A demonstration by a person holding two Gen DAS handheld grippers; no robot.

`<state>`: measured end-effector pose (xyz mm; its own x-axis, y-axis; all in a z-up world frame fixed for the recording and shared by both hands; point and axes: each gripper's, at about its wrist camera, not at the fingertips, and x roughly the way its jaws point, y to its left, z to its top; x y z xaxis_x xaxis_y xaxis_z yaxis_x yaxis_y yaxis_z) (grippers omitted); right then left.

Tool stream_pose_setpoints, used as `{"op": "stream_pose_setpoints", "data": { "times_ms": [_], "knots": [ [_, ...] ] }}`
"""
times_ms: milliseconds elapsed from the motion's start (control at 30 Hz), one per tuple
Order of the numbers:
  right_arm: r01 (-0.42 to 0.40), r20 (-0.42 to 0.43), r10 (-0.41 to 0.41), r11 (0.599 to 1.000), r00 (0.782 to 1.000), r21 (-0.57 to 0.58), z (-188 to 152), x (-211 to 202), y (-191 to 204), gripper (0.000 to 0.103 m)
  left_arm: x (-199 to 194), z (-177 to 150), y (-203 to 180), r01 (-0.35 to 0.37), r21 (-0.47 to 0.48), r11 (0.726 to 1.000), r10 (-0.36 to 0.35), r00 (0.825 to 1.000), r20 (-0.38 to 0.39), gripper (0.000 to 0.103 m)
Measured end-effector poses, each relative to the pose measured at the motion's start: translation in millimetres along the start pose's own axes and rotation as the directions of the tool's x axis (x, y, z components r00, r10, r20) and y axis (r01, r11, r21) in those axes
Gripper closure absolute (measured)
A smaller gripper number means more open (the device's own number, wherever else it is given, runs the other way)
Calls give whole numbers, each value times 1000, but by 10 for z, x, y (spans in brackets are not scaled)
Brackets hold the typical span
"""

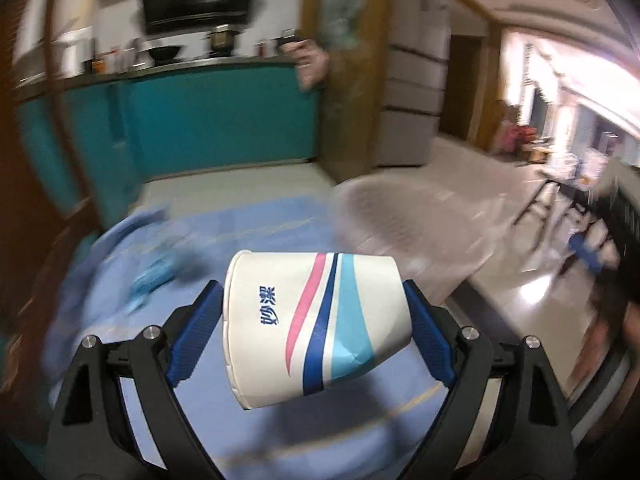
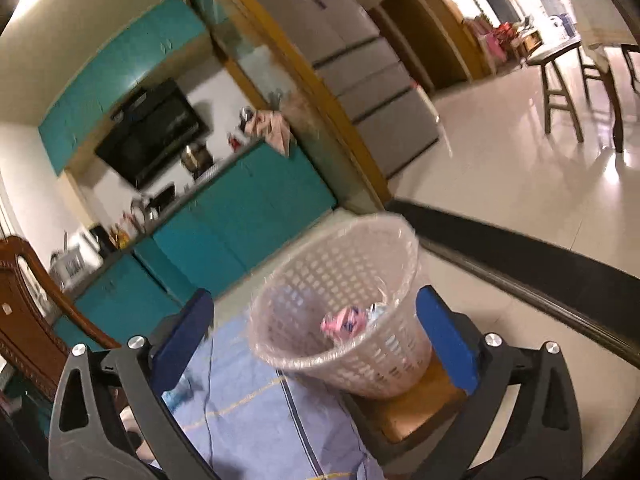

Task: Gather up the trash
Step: 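Drop the mask into the wastebasket with the right gripper while the left drops the cup, then grasp the clear snack wrapper with the right gripper while the left reaches toward the blue rag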

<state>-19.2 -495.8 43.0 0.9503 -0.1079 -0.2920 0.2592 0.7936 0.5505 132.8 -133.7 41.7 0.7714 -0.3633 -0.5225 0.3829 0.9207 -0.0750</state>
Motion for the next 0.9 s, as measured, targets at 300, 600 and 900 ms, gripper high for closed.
{"op": "stream_pose_setpoints", "data": {
  "times_ms": [300, 600, 900],
  "knots": [
    [-8, -34, 7, 1000, 999, -20, -30, 69, 132, 4, 954, 813, -583, 54, 23, 998, -54, 999, -3, 5],
    [-161, -245, 88, 941, 966, -297, -442, 287, 803, 4, -155, -32, 620, -141, -47, 989, 142, 989, 30, 3],
    [-355, -394, 160, 794, 905, -493, -1097, 93, 1544, 4, -610, -749, 1237, -285, -124, 950, 283, 958, -34, 3]
  ]
}}
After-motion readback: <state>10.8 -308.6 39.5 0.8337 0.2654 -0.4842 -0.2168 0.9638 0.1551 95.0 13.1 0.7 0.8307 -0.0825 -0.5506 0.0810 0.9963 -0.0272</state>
